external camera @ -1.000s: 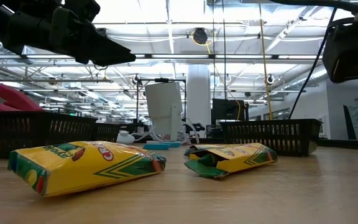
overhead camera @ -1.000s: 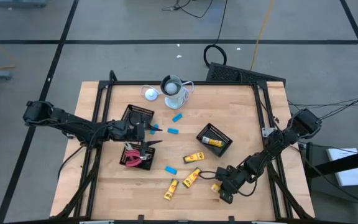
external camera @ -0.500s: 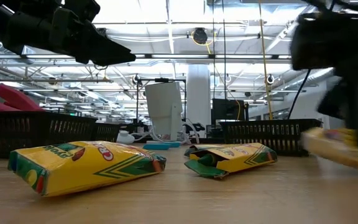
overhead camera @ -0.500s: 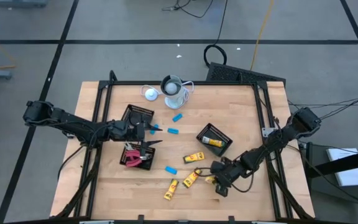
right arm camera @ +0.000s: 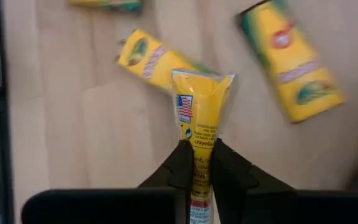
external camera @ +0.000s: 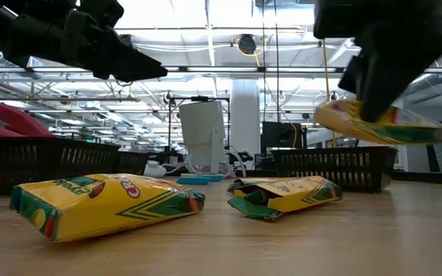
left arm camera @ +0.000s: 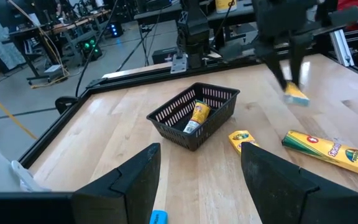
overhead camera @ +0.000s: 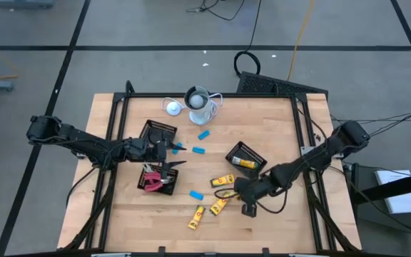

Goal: Pick & Place School Supplies
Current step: Put the yellow crayon box into the bottom right black bin

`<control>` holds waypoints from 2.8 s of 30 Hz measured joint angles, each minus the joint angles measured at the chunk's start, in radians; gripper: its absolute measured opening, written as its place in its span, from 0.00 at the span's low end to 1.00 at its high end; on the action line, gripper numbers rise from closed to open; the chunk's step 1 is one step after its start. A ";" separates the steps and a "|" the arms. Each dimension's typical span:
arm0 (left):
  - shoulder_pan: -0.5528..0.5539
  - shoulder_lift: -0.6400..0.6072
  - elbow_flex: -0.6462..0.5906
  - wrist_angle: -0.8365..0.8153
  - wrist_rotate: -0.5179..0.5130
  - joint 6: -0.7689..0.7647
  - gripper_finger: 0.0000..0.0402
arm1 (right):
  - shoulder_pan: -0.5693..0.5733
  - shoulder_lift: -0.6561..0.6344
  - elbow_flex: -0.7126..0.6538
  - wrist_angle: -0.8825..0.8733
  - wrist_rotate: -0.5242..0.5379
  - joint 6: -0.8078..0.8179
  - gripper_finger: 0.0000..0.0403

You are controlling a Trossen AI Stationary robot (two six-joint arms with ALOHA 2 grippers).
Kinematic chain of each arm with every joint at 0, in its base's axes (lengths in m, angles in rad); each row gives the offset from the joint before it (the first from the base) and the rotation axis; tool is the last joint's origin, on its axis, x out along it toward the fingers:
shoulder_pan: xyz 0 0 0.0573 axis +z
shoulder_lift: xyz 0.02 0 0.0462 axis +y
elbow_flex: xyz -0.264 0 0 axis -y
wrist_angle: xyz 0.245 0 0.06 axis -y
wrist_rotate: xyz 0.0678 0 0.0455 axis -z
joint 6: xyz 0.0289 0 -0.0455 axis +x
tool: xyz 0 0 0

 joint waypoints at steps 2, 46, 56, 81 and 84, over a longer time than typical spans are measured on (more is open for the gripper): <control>0.000 0.000 0.000 -0.001 0.000 0.000 0.57 | -0.029 -0.012 0.028 -0.087 0.037 -0.029 0.06; 0.000 0.000 0.000 -0.001 0.000 -0.002 0.57 | -0.371 -0.099 -0.068 -0.064 0.058 -0.430 0.54; 0.000 0.000 0.000 0.000 -0.010 0.000 0.57 | -0.260 -0.051 -0.015 0.084 -0.048 -0.461 0.54; 0.000 0.000 0.000 0.008 -0.017 0.005 0.57 | -0.231 0.129 -0.016 0.225 -0.119 -0.557 0.54; 0.000 0.000 0.000 0.008 -0.017 0.004 0.57 | -0.234 0.165 -0.016 0.259 -0.121 -0.564 0.54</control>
